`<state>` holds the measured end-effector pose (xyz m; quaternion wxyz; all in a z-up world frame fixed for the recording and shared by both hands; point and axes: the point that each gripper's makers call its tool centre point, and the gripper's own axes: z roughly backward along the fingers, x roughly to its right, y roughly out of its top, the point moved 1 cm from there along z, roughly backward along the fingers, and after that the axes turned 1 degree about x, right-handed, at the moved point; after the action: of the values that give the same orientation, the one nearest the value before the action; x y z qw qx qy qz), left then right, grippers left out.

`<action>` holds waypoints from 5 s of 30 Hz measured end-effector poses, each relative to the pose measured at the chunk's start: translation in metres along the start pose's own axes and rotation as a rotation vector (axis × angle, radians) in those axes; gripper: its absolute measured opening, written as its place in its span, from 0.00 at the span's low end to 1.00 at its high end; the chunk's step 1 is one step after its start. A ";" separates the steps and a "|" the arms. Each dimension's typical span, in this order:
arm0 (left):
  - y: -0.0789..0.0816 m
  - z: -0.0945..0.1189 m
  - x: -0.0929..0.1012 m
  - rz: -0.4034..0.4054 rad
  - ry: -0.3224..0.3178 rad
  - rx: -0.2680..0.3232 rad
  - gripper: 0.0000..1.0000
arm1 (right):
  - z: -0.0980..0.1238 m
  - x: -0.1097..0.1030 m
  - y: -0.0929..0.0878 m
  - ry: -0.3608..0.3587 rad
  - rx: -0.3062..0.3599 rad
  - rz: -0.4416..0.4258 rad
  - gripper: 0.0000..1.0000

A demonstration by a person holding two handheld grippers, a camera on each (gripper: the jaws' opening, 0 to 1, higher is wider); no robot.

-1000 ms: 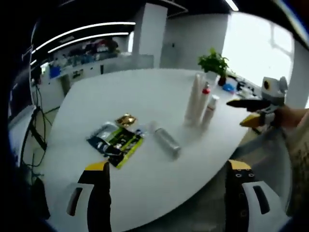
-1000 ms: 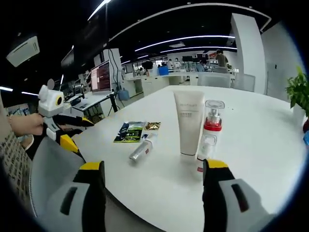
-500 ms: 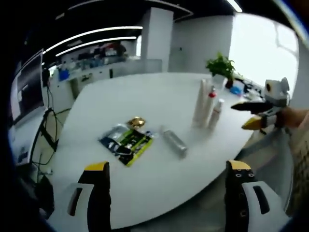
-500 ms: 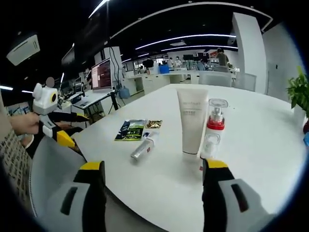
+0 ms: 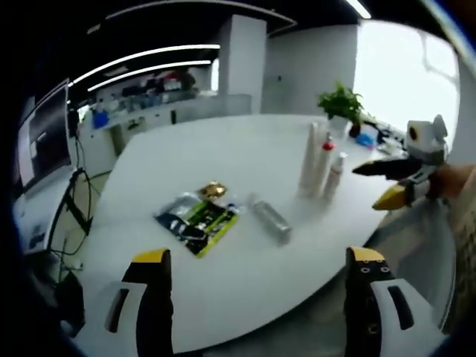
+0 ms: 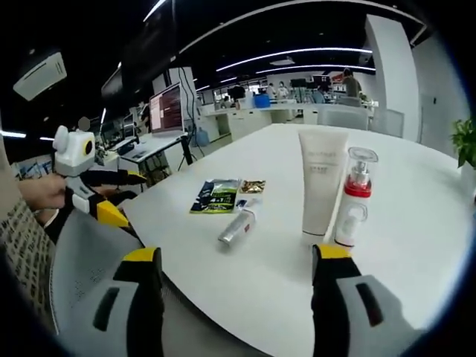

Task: Arrange the skincare products in the storage area until every visible bottle or jar stands upright without overlapping.

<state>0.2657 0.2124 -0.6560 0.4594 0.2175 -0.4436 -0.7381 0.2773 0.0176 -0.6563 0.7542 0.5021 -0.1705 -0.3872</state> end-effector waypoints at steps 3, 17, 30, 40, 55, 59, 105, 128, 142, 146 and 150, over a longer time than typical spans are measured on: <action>0.001 0.000 -0.001 0.005 0.003 0.007 0.94 | -0.007 -0.006 -0.001 0.018 -0.014 0.009 0.83; 0.001 0.001 -0.005 0.024 0.010 0.019 0.92 | -0.055 -0.007 -0.003 -0.039 -0.056 -0.024 0.81; 0.004 0.003 -0.009 0.054 0.026 0.048 0.92 | -0.099 0.001 -0.011 -0.109 -0.135 -0.014 0.79; 0.003 0.002 -0.008 0.062 0.012 0.040 0.91 | -0.119 0.015 -0.010 -0.139 -0.152 -0.026 0.77; -0.003 -0.002 -0.001 0.047 -0.032 -0.009 0.89 | -0.138 0.022 -0.005 -0.168 -0.144 -0.069 0.73; -0.005 -0.003 0.001 0.038 -0.039 -0.024 0.88 | -0.145 0.024 -0.013 -0.177 -0.170 -0.061 0.68; -0.008 -0.003 -0.001 0.057 -0.043 -0.032 0.85 | -0.158 -0.007 -0.035 0.026 -0.263 0.152 0.20; 0.040 0.021 0.006 0.171 -0.059 0.079 0.86 | -0.098 -0.077 0.053 0.188 0.059 0.029 0.20; 0.093 0.037 0.039 0.392 -0.209 0.254 0.84 | -0.052 -0.101 0.104 0.222 0.214 0.116 0.20; 0.099 0.038 0.048 0.412 -0.240 0.270 0.83 | -0.044 -0.108 0.104 0.225 0.228 0.118 0.20; 0.105 0.038 0.054 0.452 -0.270 0.289 0.81 | -0.038 -0.116 0.107 0.233 0.248 0.128 0.20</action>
<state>0.2629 0.1638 -0.5422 0.5134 0.0763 -0.6383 -0.5685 0.2715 0.1499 -0.5621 0.7242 0.6210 -0.1599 -0.2535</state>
